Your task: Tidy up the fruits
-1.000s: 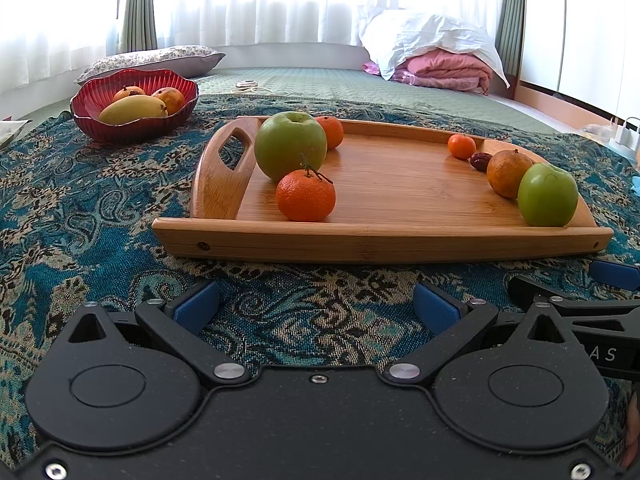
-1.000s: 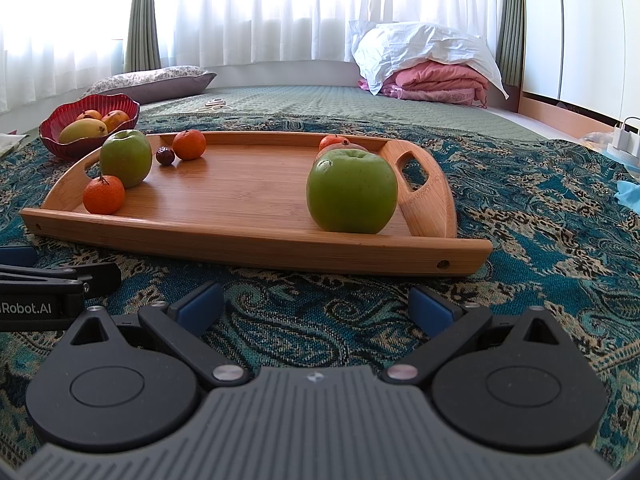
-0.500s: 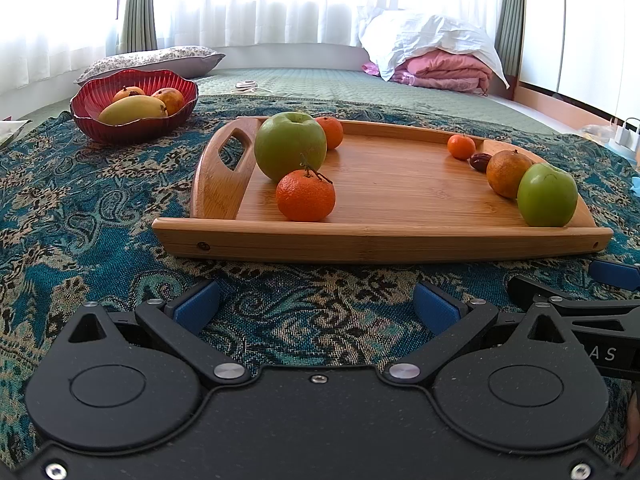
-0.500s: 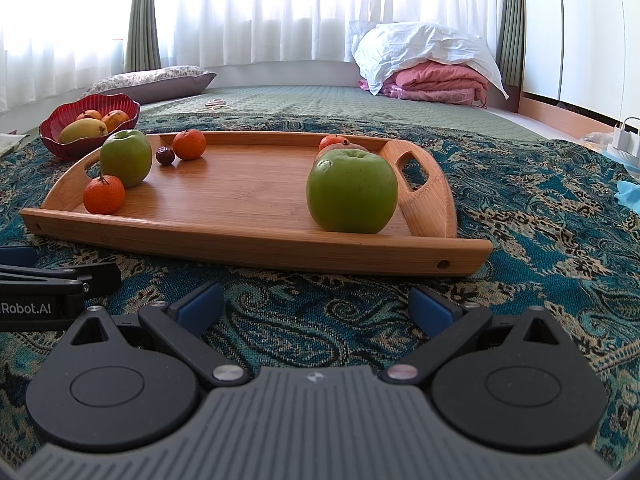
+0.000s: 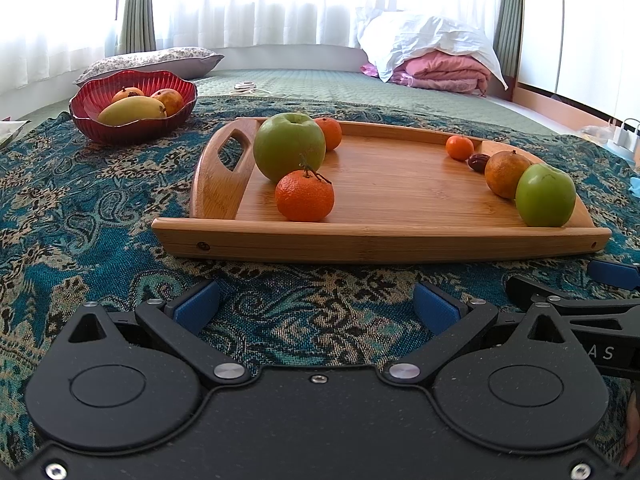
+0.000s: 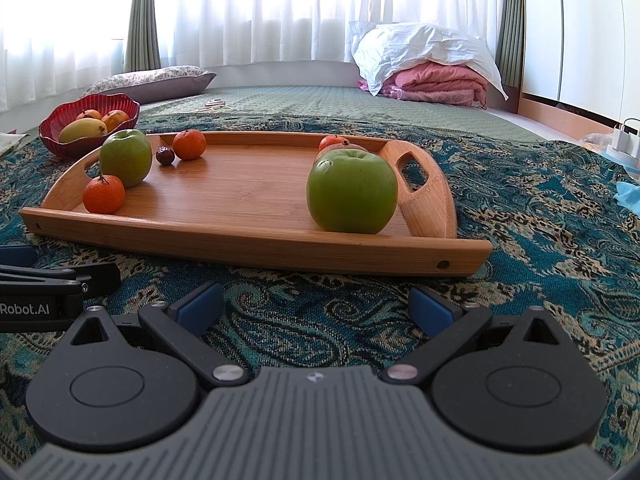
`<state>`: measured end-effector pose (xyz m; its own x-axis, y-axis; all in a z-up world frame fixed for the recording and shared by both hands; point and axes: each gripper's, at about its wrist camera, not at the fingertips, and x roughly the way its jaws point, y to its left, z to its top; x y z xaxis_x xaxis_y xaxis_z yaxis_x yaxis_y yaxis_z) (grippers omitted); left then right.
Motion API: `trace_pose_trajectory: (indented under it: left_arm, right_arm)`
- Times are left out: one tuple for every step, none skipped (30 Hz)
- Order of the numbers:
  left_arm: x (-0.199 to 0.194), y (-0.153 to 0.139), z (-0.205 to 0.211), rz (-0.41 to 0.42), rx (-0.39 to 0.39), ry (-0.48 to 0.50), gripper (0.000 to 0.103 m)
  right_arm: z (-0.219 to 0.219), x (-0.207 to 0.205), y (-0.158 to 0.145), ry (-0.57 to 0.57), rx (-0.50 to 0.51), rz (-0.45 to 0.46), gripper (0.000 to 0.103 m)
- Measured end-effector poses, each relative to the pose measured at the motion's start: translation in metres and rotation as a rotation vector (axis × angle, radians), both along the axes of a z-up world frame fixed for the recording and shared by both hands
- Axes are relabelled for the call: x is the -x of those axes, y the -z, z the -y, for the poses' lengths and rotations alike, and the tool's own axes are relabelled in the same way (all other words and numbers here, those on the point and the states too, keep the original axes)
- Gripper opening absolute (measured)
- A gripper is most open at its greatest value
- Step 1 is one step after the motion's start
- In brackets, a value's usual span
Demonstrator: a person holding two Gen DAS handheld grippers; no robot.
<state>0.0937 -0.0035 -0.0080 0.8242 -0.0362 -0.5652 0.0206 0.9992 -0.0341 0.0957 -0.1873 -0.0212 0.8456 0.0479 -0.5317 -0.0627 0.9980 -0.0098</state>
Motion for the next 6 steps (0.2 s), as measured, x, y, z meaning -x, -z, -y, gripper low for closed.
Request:
trace_pose_trajectory:
  left_arm:
    - [-0.0003, -0.0005, 0.0003, 0.001, 0.001, 0.0, 0.103]
    - [-0.0006, -0.0006, 0.0006, 0.001, 0.002, 0.001, 0.103]
    - [-0.0009, -0.0007, 0.0008, 0.001, 0.002, 0.0, 0.103]
    - [-0.0006, -0.0005, 0.0006, 0.001, 0.001, 0.0, 0.103]
    - [-0.0016, -0.0007, 0.0014, 0.001, 0.0, 0.0, 0.103]
    - [-0.0008, -0.0005, 0.0007, 0.002, -0.001, 0.0, 0.103]
  right_arm:
    - [0.0002, 0.0002, 0.0, 0.0, 0.0, 0.0, 0.103]
    - [0.0, 0.0001, 0.0, 0.0, 0.0, 0.0, 0.103]
    - [0.0001, 0.0001, 0.0, 0.0, 0.0, 0.0, 0.103]
    - [0.0002, 0.0003, 0.0, 0.0, 0.0, 0.0, 0.103]
    - [-0.0001, 0.0001, 0.0001, 0.0, 0.0, 0.0, 0.103]
    - [-0.0001, 0.0001, 0.0001, 0.0, 0.0, 0.0, 0.103]
